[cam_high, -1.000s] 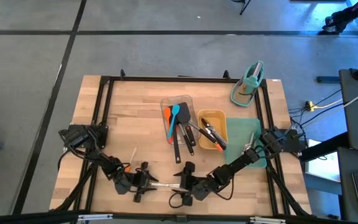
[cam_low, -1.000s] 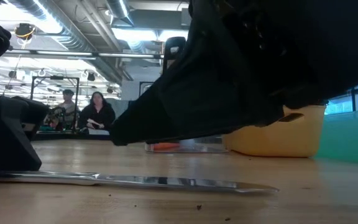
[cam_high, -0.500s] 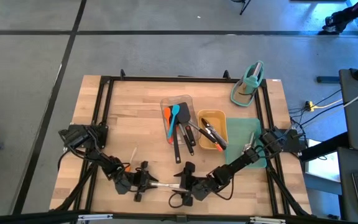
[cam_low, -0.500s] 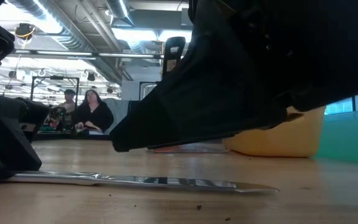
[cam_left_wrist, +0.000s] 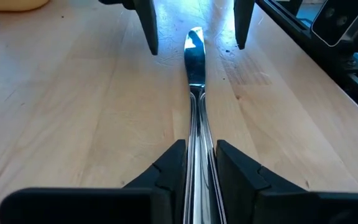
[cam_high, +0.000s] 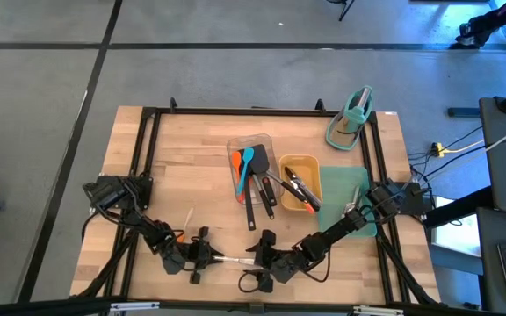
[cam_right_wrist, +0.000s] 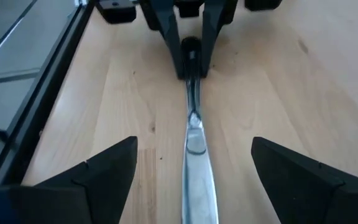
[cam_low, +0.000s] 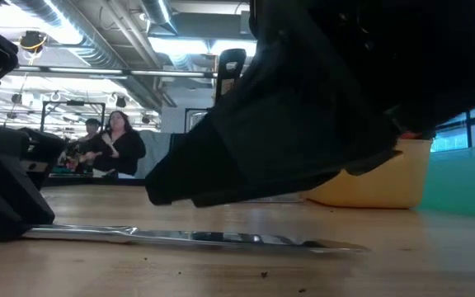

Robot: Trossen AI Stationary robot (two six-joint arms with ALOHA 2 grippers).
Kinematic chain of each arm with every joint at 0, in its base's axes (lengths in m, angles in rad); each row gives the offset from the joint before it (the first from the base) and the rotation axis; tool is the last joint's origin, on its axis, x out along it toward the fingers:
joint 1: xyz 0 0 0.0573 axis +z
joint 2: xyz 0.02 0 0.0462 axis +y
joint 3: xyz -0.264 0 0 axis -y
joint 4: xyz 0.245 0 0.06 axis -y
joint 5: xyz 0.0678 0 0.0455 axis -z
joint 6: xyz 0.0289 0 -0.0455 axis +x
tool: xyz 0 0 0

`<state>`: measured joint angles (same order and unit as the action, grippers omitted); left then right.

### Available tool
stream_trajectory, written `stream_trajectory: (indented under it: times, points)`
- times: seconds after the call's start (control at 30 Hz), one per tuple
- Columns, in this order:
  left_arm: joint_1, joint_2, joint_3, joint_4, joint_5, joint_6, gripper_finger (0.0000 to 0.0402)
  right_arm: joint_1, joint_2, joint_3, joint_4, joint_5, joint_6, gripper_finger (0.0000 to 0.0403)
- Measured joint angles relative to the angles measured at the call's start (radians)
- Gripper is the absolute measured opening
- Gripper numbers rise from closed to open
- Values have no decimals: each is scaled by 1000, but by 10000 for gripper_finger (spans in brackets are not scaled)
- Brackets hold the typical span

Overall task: Pick & Place Kitchen Items
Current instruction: Put the silver table knife into the yellow bin

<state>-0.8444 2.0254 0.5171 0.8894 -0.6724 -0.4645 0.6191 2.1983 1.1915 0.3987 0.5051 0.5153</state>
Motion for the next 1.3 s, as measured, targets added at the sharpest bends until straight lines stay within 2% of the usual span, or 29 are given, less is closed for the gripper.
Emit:
stream_trajectory:
  times: [0.3, 0.53, 0.8, 1.3]
  points:
    - [-7, 2, 0, -9, -55, 30, 71, -1, 0, 0, -64, -23, 43, 319]
    - [-6, 3, 2, -6, -73, 61, 74, -8, 33, 5, -39, -11, 104, 319]
    - [-6, 5, 11, 13, -97, 119, 71, -12, 38, 4, -11, -32, 98, 319]
    - [-3, 3, 40, 23, -114, 186, 71, -22, 37, 5, -54, -63, 154, 319]
